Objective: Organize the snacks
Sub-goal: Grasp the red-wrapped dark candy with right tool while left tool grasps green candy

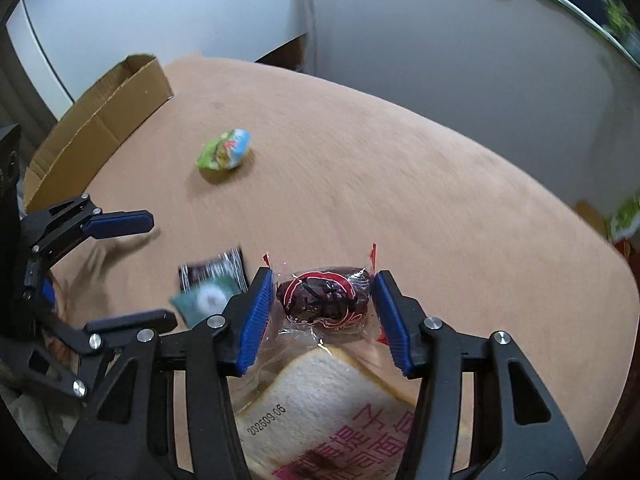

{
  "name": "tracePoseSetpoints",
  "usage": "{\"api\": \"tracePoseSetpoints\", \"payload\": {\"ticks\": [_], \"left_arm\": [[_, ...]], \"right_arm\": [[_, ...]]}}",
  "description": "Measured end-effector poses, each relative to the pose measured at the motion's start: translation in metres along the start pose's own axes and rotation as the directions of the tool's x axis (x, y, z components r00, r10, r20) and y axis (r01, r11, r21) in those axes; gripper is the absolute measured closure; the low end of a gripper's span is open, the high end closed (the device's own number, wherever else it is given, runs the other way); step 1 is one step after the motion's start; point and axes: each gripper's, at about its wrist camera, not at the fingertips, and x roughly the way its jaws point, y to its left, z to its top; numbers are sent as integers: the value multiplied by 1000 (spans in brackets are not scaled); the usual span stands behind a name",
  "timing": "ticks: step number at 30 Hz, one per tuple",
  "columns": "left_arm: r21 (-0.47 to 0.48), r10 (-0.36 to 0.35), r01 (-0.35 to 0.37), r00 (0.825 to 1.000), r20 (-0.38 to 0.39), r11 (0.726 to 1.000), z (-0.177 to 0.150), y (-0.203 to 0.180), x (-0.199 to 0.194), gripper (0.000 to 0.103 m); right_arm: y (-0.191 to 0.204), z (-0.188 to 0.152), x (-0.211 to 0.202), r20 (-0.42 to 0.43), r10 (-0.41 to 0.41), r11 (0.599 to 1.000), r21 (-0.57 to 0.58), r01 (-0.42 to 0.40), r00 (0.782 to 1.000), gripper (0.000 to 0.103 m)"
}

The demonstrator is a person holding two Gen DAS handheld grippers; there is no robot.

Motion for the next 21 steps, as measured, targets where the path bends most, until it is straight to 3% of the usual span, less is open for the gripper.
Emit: {"api": "tracePoseSetpoints", "payload": {"ticks": [5,7,8,13,16,18,21], "left_arm": [[44,-3,2,1000,13,999,5,-22,3,23],[55,-13,11,999,40,998,6,-29,-1,32],[69,-16,13,999,45,998,7,-35,-2,42],[121,19,-20,1000,9,992,5,-39,11,46],[137,43,-42,999,-5,990,4,-39,17,60],[150,62,-60,998,-10,987,5,-41,18,84],[149,82,-78,996,-20,986,1,-44,19,89]], "right_arm": [[-19,-29,-16,48,-20,996,86,16,999,49],[-22,-36,-22,64,-35,994,106,28,997,49],[-23,-39,-24,72,-41,993,114,33,997,49],[-25,-45,-29,117,-41,990,136,25,992,49],[-26,-48,-38,153,-38,989,146,15,987,49],[-28,-51,-51,193,-41,988,153,11,980,49],[-28,-53,-67,243,-52,986,164,11,969,49]]}}
